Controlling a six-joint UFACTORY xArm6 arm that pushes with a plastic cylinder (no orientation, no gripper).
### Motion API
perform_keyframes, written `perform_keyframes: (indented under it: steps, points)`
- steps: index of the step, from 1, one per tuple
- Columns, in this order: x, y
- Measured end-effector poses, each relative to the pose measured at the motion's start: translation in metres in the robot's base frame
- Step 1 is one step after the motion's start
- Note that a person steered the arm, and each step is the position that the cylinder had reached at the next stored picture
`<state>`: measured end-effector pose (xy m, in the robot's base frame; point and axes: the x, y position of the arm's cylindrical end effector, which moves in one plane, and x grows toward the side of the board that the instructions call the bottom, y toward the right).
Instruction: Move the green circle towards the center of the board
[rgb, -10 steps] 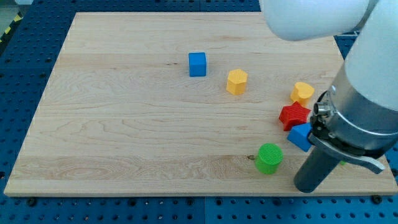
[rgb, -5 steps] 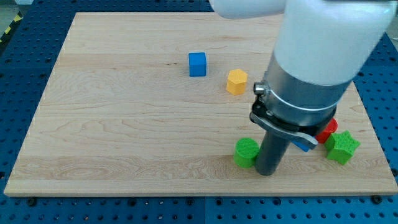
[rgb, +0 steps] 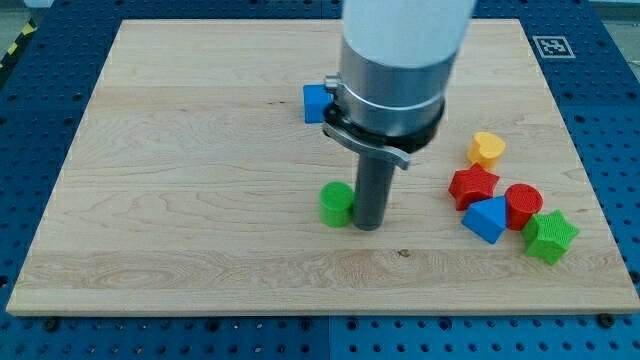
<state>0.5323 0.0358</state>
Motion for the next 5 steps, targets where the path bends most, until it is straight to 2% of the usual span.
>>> perform_keyframes:
  steps: [2,5]
  points:
    - [0.009,-0.063]
    - [0.01,-0.087]
